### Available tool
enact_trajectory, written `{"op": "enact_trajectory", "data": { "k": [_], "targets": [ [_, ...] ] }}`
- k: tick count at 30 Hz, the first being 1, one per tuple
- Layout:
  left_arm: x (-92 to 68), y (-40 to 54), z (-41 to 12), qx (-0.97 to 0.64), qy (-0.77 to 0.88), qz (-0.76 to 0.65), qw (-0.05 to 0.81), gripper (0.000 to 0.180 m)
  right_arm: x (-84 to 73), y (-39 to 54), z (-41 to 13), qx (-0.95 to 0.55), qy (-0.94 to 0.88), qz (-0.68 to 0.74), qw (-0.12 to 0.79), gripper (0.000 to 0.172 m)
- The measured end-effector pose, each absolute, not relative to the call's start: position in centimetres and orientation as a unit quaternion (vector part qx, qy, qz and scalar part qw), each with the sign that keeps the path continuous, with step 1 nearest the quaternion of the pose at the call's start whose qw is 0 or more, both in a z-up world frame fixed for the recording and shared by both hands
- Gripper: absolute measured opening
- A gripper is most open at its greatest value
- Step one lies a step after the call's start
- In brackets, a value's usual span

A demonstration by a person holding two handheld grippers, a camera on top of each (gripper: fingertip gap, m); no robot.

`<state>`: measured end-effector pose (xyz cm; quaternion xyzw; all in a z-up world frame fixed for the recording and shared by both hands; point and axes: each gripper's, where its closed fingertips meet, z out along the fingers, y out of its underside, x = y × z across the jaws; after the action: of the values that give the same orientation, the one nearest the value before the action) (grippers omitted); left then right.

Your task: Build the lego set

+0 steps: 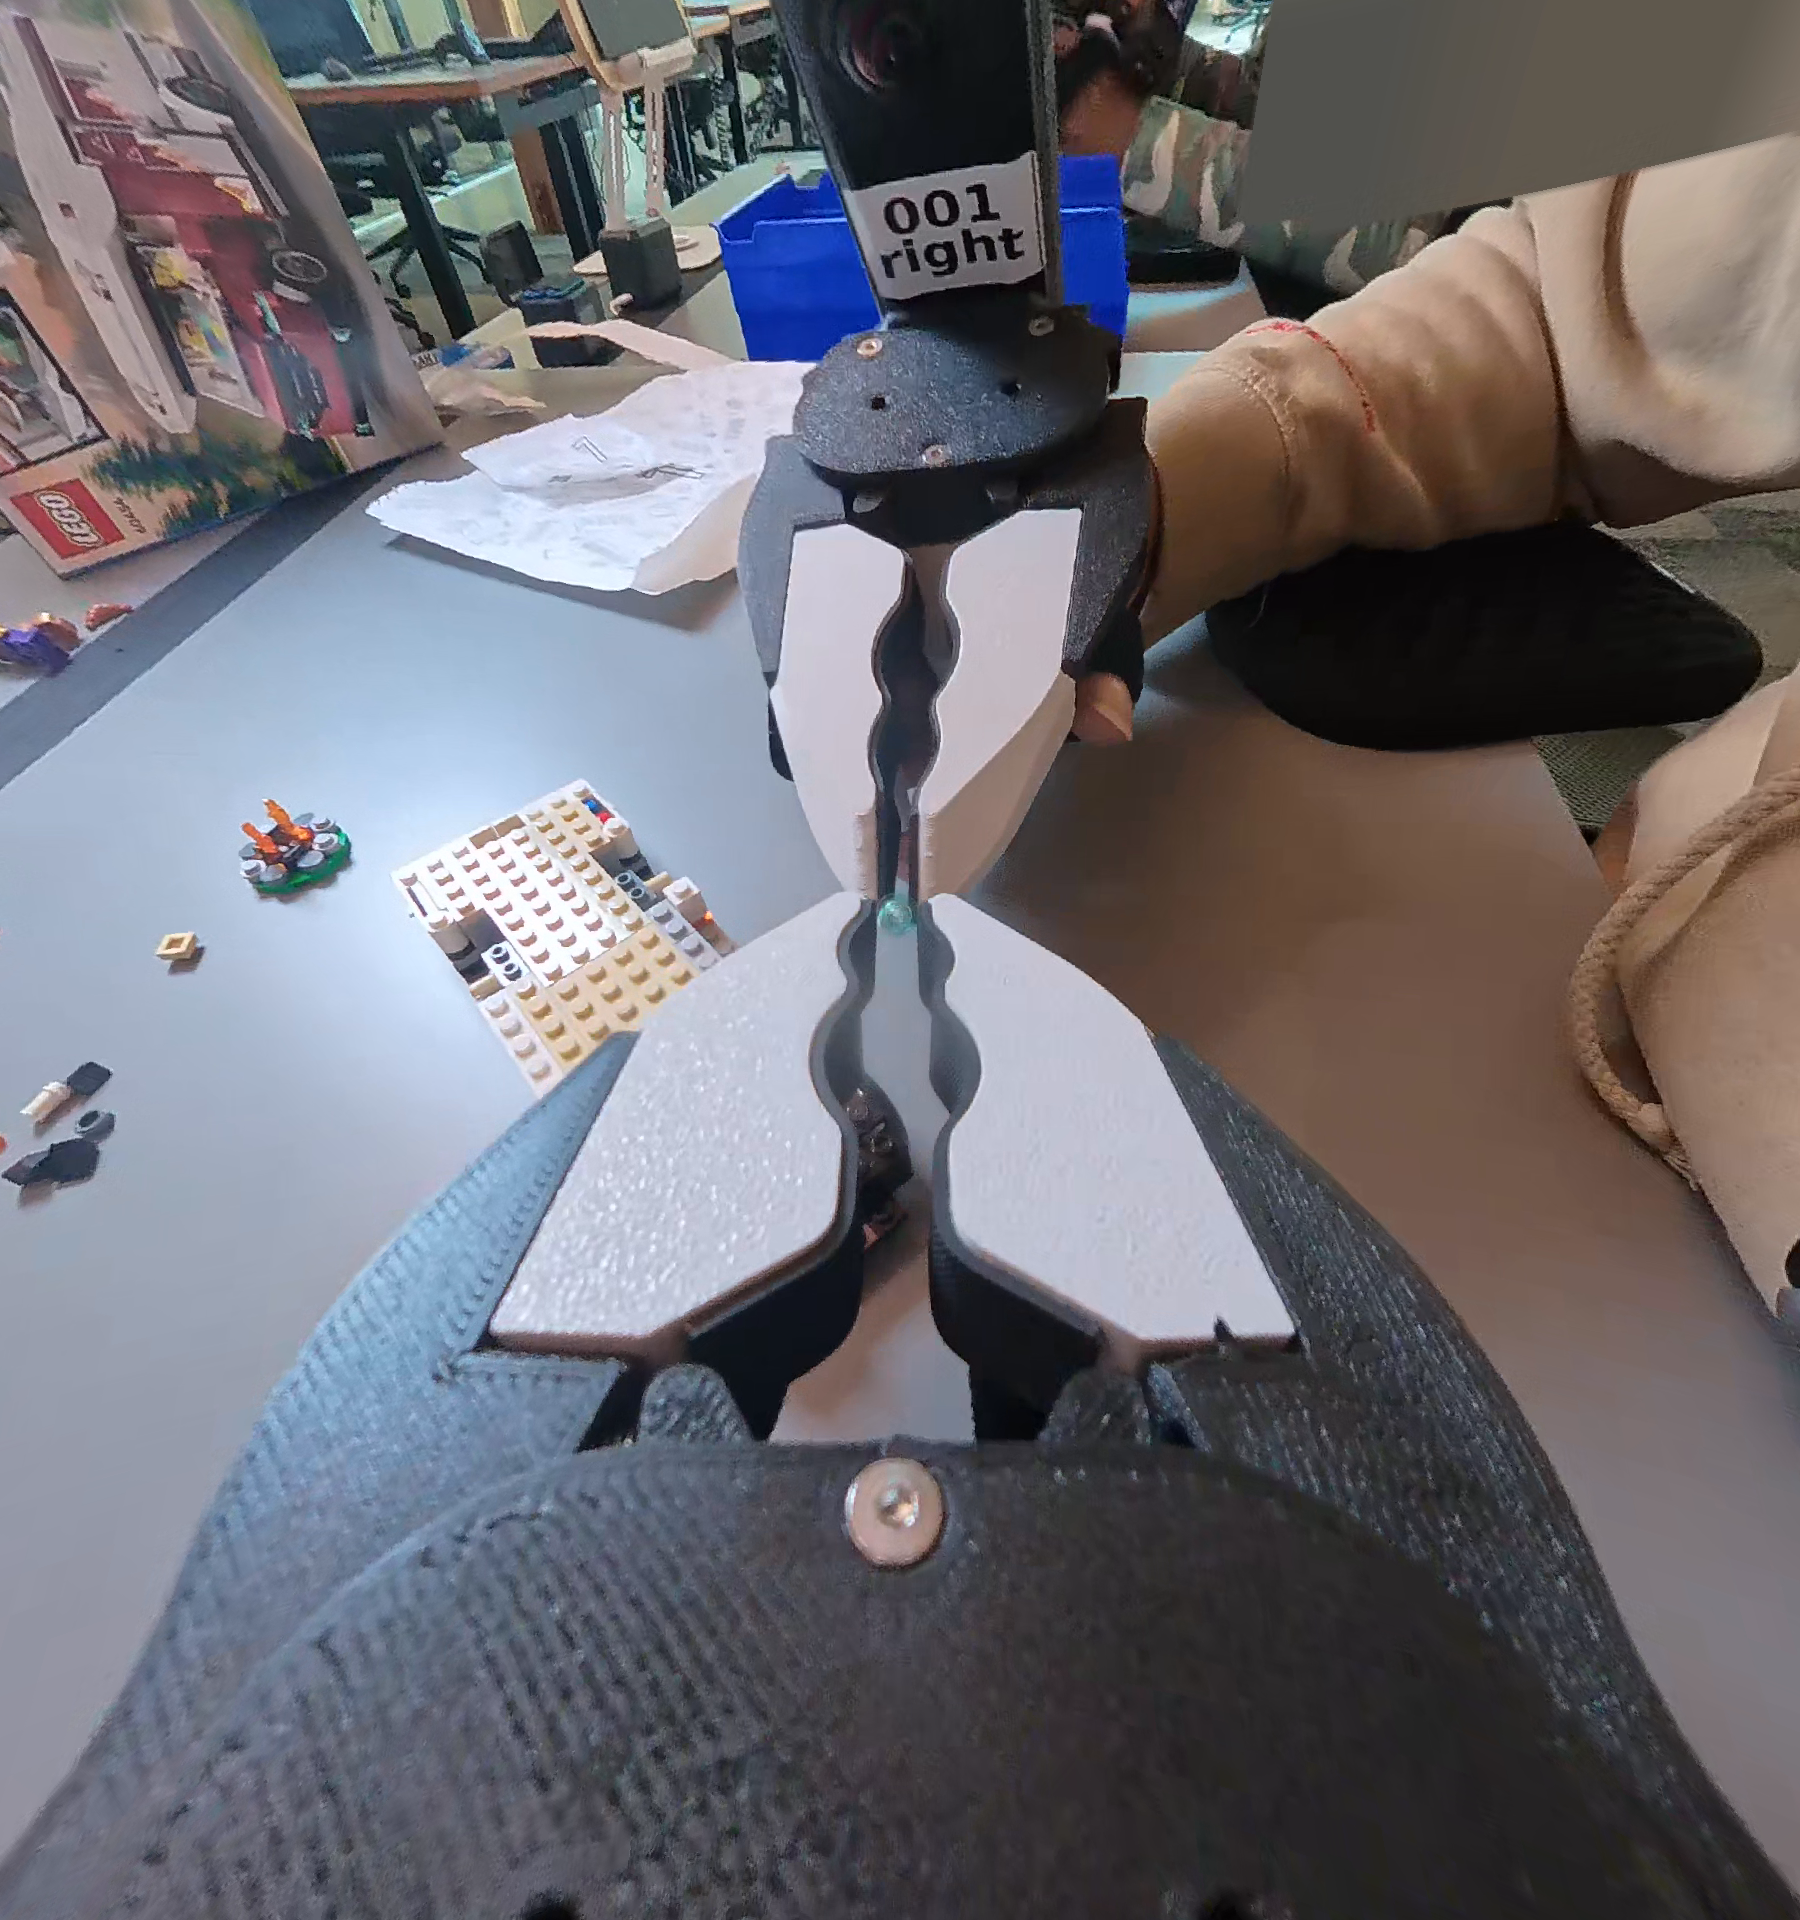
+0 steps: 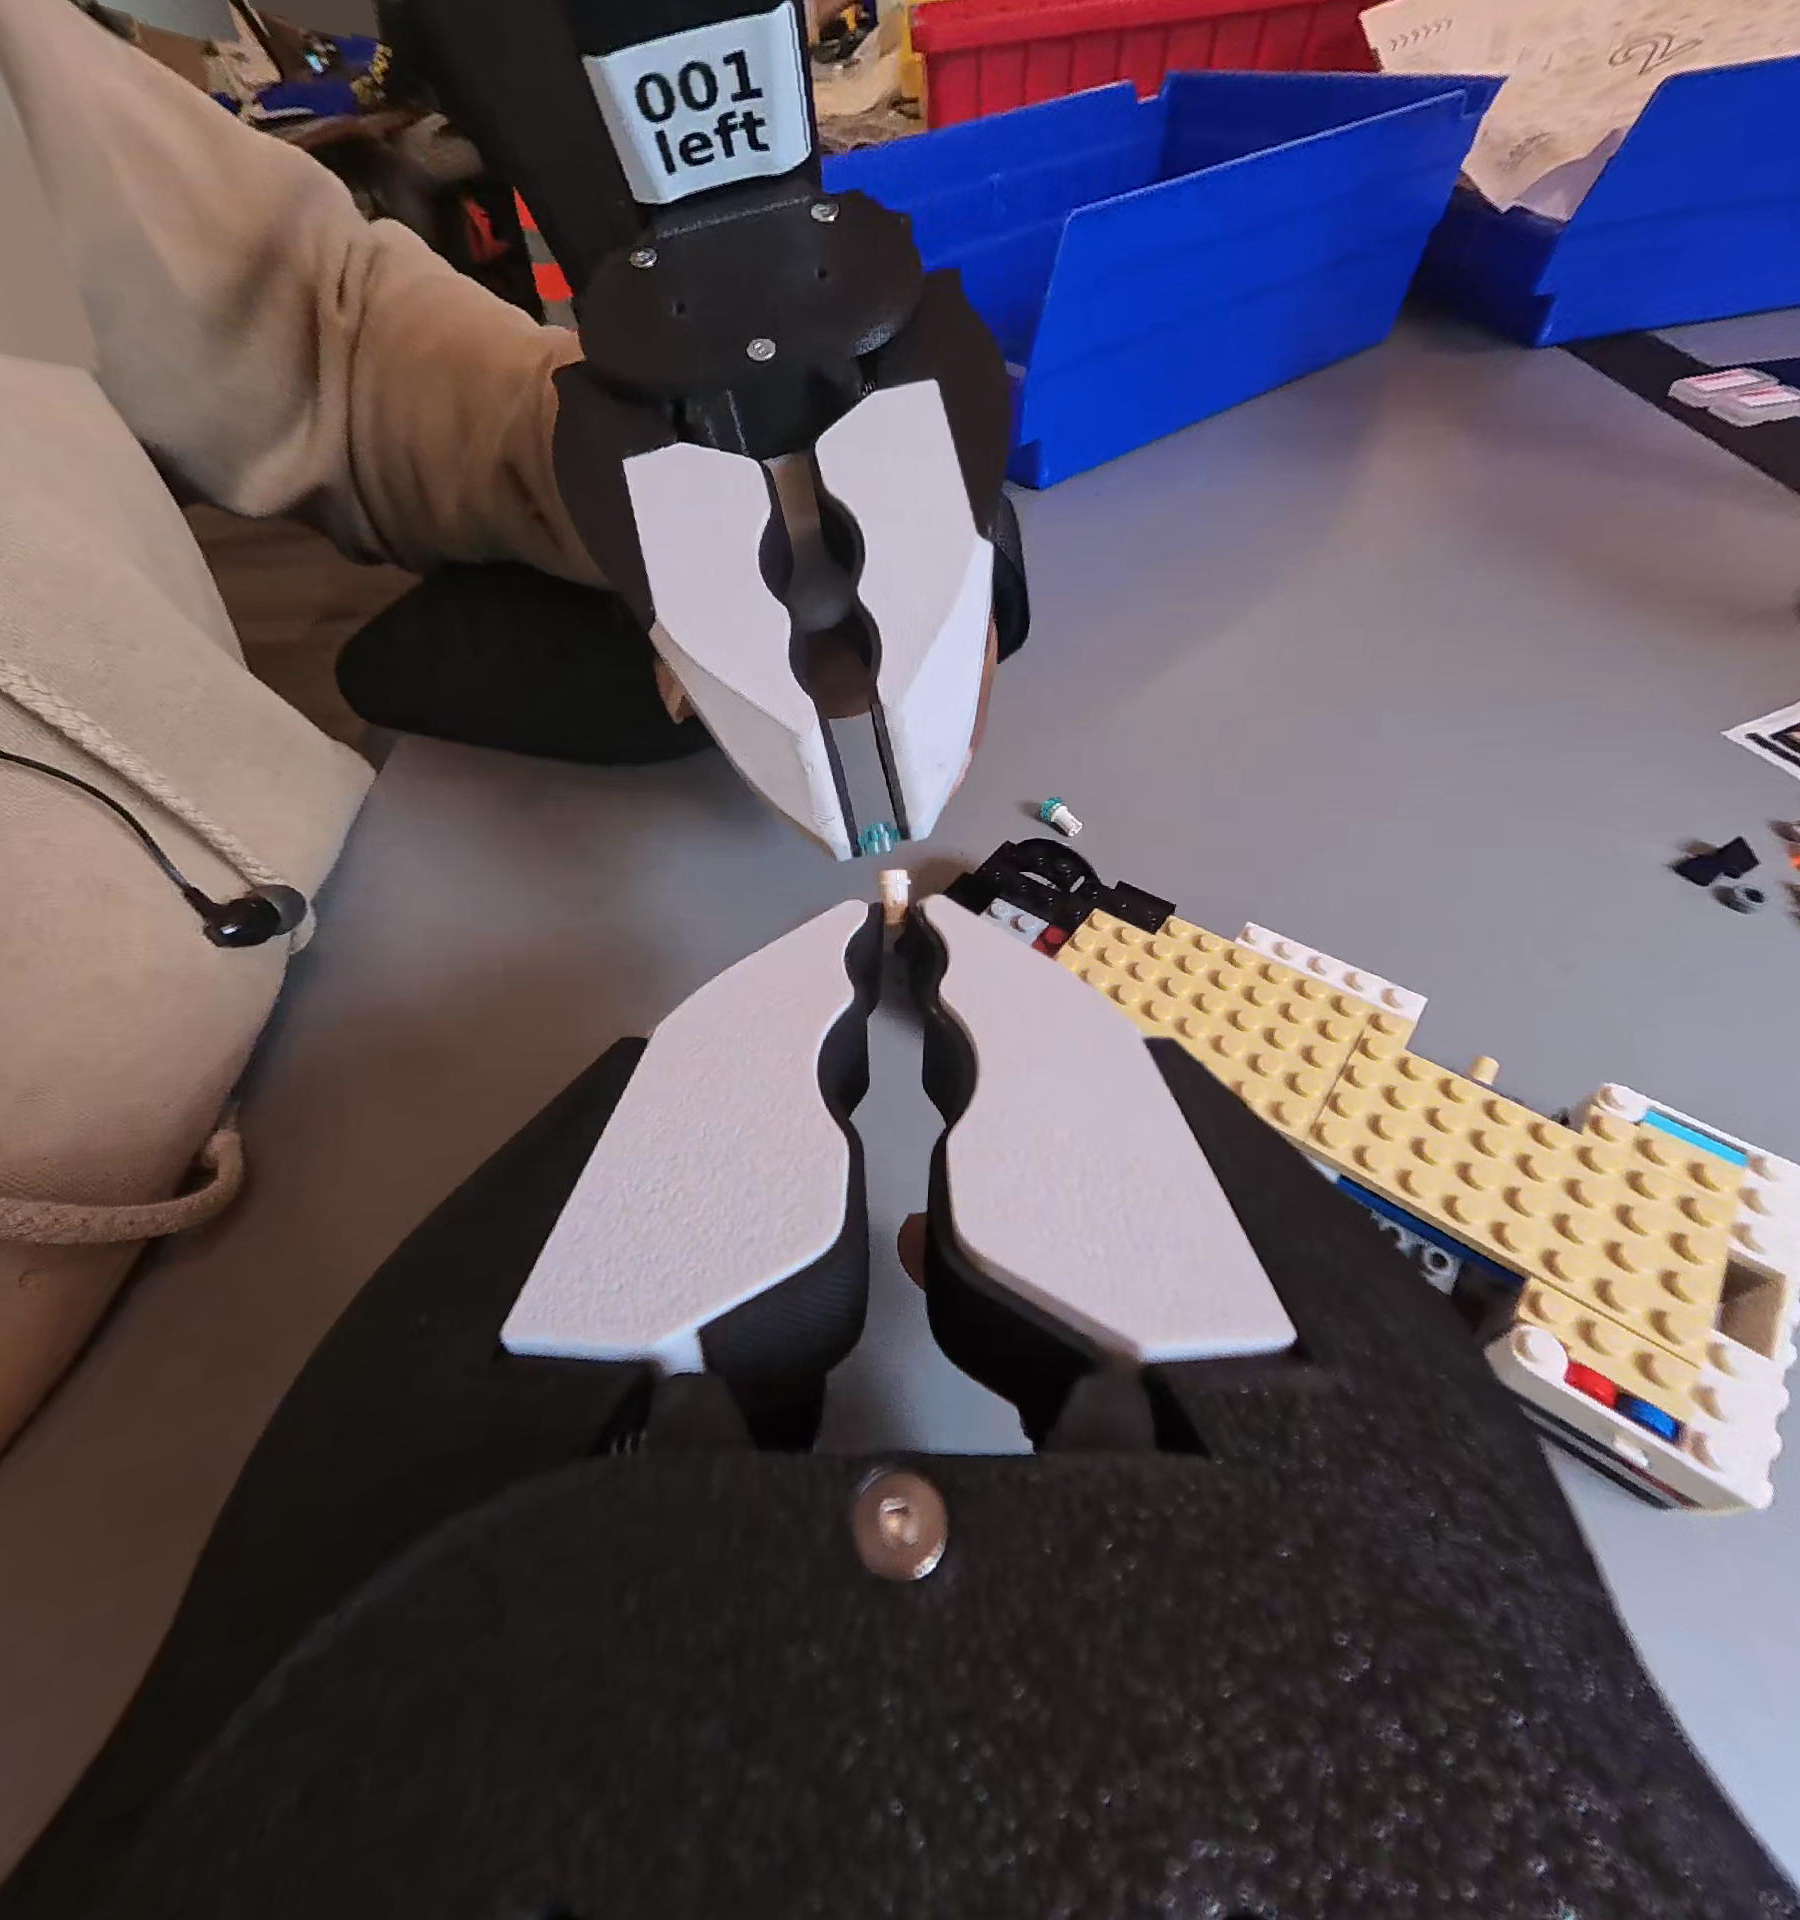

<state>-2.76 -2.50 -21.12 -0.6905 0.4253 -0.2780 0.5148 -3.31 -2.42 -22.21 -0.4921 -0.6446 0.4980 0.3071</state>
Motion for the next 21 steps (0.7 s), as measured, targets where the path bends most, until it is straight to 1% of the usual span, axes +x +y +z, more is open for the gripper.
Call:
{"op": "enact_trajectory", "data": {
  "k": [14, 21],
  "targets": [
    [-2.7, -2.3, -21.4, -0.694, 0.42, -0.296, 0.505, 0.007, -3.2, -2.4, -22.0, -0.482, -0.637, 0.522, 0.298, 0.004],
    [-2.4, -2.8, -20.8, -0.686, 0.404, -0.34, 0.501, 0.007, -2.9, -2.9, -21.3, -0.459, -0.636, 0.536, 0.312, 0.004]
  ]
}}
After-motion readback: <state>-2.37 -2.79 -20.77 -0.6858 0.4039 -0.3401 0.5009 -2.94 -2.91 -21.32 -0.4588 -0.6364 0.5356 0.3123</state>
